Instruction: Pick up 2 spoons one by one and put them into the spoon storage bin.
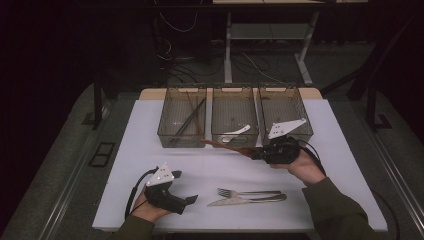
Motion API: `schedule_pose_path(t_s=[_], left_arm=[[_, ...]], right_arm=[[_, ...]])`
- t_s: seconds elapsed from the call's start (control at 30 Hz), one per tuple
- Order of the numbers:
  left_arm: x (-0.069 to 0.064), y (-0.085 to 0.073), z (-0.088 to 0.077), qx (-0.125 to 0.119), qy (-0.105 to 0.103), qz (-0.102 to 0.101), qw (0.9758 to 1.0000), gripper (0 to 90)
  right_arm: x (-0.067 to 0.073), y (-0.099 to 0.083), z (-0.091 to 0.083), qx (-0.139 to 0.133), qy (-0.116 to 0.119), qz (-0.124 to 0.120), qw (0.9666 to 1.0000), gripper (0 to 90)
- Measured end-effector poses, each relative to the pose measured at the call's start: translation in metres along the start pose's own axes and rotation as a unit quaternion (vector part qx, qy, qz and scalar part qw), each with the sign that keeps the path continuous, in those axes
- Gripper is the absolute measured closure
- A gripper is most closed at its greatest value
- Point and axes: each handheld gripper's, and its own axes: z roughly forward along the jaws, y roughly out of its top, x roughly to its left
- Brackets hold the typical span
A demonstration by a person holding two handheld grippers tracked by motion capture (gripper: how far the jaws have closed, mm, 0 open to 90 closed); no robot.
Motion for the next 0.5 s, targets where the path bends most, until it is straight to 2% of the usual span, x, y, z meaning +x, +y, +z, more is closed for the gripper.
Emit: schedule_pose_path(t_s=[0.17, 0.5], left_arm=[[-0.001, 0.0, -0.001, 0.002, -0.002, 0.003, 1.0, 0.0], [0.0, 0.001, 0.002, 0.001, -0.009, 0.002, 1.0, 0.0]], right_arm=[[-0.003, 0.003, -0.006, -0.01, -0.012, 0.004, 0.9999, 79.7], [-0.021, 0.01, -0.011, -0.019, -0.049, 0.021, 0.9984, 79.7]])
